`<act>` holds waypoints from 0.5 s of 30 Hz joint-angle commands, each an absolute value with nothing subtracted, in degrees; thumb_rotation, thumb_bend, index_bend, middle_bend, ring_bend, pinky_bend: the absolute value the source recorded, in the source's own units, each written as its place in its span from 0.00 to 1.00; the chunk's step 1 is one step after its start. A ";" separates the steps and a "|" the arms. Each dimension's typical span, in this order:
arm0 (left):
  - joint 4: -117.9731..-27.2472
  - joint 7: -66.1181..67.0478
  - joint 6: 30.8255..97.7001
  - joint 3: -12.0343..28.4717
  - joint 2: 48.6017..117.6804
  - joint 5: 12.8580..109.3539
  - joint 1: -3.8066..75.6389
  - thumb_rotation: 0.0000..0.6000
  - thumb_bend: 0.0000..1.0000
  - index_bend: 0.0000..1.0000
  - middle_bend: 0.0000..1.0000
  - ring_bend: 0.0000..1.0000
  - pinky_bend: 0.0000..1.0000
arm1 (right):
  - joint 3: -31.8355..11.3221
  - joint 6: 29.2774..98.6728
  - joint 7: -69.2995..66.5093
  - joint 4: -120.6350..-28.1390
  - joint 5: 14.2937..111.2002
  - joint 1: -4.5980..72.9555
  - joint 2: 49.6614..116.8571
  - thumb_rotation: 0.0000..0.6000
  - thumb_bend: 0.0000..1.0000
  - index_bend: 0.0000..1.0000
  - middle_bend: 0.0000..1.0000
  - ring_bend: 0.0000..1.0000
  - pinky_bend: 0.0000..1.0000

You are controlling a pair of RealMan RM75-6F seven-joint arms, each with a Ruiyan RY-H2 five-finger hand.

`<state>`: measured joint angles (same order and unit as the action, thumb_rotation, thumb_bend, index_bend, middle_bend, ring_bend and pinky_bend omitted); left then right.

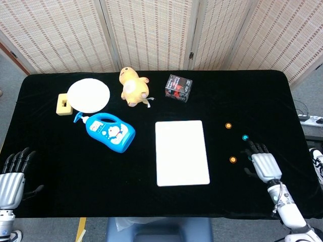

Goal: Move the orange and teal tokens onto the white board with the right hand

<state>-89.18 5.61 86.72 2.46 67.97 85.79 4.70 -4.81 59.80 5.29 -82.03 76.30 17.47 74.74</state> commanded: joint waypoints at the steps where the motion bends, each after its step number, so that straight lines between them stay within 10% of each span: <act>1: -89.12 5.45 86.73 2.50 68.02 85.71 4.65 1.00 0.17 0.00 0.00 0.00 0.00 | -5.05 57.84 5.21 -79.82 75.23 19.04 76.71 1.00 0.40 0.31 0.02 0.00 0.00; 15: -88.46 4.83 86.57 2.52 68.31 85.47 4.55 1.00 0.17 0.00 0.00 0.00 0.00 | -5.38 54.21 3.93 -73.89 73.55 22.15 81.04 1.00 0.40 0.39 0.05 0.00 0.00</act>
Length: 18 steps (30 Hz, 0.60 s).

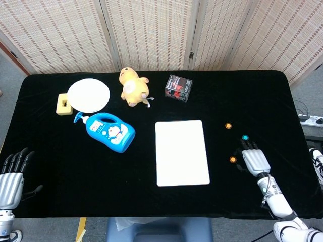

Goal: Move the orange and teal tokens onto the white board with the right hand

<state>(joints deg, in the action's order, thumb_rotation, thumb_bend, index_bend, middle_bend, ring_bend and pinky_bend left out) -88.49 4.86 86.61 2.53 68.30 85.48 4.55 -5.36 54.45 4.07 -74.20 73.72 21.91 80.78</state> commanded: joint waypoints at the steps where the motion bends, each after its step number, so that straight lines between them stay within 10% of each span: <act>1: -88.43 4.78 86.52 2.51 68.31 85.45 4.55 1.00 0.17 0.00 0.00 0.00 0.00 | -5.37 54.10 3.89 -73.72 73.46 22.25 81.16 1.00 0.40 0.39 0.05 0.00 0.00; 18: -87.52 3.92 86.36 2.67 68.64 85.14 4.51 1.00 0.17 0.00 0.00 0.00 0.00 | -5.14 52.95 4.31 -71.84 71.80 23.40 82.68 1.00 0.40 0.44 0.07 0.00 0.00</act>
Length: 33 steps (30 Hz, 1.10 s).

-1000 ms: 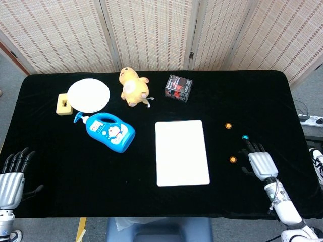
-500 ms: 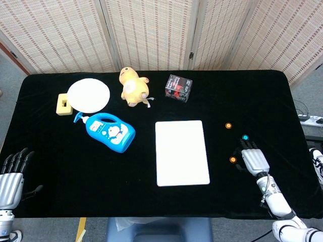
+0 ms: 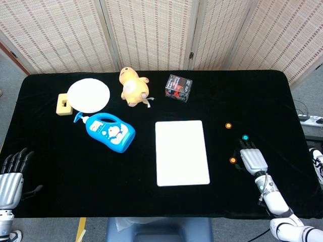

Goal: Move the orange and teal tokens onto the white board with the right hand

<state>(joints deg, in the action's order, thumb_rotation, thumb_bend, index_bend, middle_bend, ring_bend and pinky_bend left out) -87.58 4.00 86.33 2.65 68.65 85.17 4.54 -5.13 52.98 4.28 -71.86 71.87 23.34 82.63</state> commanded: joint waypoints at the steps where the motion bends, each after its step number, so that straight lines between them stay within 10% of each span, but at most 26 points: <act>1: -87.44 3.85 86.39 2.67 68.65 85.12 4.48 1.00 0.17 0.00 0.00 0.00 0.00 | -5.14 52.99 4.33 -71.88 71.78 23.45 82.72 1.00 0.40 0.44 0.07 0.00 0.00; 33: -86.82 3.31 86.64 2.72 68.78 85.49 4.42 1.00 0.17 0.00 0.00 0.00 0.00 | -6.55 52.00 9.20 -85.08 76.81 30.35 79.83 1.00 0.40 0.50 0.11 0.01 0.00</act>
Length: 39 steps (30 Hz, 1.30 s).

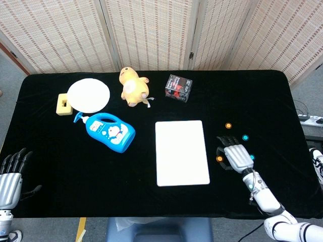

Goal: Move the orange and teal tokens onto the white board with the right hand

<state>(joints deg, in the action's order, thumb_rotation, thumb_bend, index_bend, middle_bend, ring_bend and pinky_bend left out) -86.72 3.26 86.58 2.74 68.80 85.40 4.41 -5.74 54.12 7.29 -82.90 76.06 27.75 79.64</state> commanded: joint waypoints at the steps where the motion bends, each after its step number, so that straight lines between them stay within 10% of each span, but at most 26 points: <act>1: -86.87 3.34 86.70 2.70 68.78 85.54 4.40 1.00 0.17 0.00 0.00 0.00 0.00 | -6.75 51.28 9.79 -85.50 76.84 31.18 80.24 1.00 0.40 0.50 0.11 0.01 0.00; 18: -85.74 2.14 87.11 2.32 69.03 84.94 3.38 1.00 0.17 0.00 0.00 0.00 0.00 | -5.18 45.17 18.02 -87.26 76.42 39.36 87.92 1.00 0.40 0.47 0.10 0.01 0.00; 26: -85.37 1.90 87.13 2.37 69.28 85.19 3.43 1.00 0.17 0.00 0.00 0.00 0.00 | -4.81 49.77 16.62 -88.12 77.56 37.84 85.47 1.00 0.40 0.06 0.06 0.00 0.00; 39: -86.29 2.37 86.59 2.38 69.09 86.08 4.15 1.00 0.17 0.00 0.00 0.00 0.00 | -12.50 52.24 18.17 -78.88 62.58 37.28 81.97 1.00 0.40 0.25 0.06 0.00 0.00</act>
<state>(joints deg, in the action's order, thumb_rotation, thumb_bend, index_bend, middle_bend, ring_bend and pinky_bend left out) -86.26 2.34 86.61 2.40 69.09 86.06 4.12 -10.68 53.25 17.48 -81.24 65.71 36.68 82.36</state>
